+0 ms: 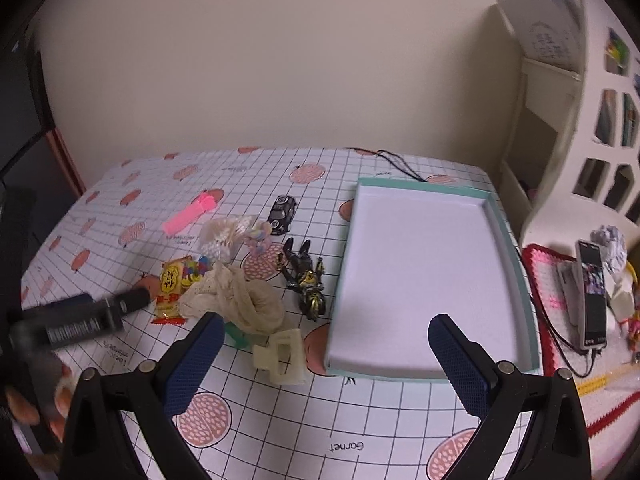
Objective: Organize objects
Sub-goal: 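Move both tools toward the items piled beside the teal tray, then grasp the cream hair claw clip with the right tool while the left tool grasps the yellow snack packet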
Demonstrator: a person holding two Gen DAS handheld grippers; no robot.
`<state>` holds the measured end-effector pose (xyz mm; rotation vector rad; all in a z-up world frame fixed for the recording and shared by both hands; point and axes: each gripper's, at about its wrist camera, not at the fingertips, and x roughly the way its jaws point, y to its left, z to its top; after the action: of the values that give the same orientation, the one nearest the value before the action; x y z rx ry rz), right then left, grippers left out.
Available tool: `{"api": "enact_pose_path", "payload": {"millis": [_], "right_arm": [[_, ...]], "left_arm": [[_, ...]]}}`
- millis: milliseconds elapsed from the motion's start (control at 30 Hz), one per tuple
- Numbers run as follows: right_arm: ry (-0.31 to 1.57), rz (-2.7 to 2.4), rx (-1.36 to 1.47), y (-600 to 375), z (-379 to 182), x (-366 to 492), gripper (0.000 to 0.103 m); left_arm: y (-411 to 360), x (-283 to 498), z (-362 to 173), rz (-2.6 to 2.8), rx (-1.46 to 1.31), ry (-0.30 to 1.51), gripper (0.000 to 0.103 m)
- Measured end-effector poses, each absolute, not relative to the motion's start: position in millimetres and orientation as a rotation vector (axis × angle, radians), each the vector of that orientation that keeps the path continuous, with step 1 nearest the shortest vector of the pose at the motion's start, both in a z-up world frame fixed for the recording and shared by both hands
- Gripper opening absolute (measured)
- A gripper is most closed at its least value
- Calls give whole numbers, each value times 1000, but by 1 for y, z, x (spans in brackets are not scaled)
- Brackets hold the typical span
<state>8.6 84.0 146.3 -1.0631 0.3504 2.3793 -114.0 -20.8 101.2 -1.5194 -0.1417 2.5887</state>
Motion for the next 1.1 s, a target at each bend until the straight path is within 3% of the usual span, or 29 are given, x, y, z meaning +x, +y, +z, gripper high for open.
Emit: {"api": "enact_pose_path", "payload": {"millis": [233,567,833,1100], "right_arm": [[339,2408,-1166,77,133,-27,103],[347,2384,-1318,70,97,-53,94],[386,2355,-1397,68,78,-54,84],[420,2299,-1462,75,64,-49,71]], "left_arm": [[-36,-142,91,2568,-1530,-200,103],[-44,-175,64,2495,-1576,-275,102],[-60,-181,48,2465,-1636,-411,94],[-54,-180,43,2484,-1645,-347,83]]}}
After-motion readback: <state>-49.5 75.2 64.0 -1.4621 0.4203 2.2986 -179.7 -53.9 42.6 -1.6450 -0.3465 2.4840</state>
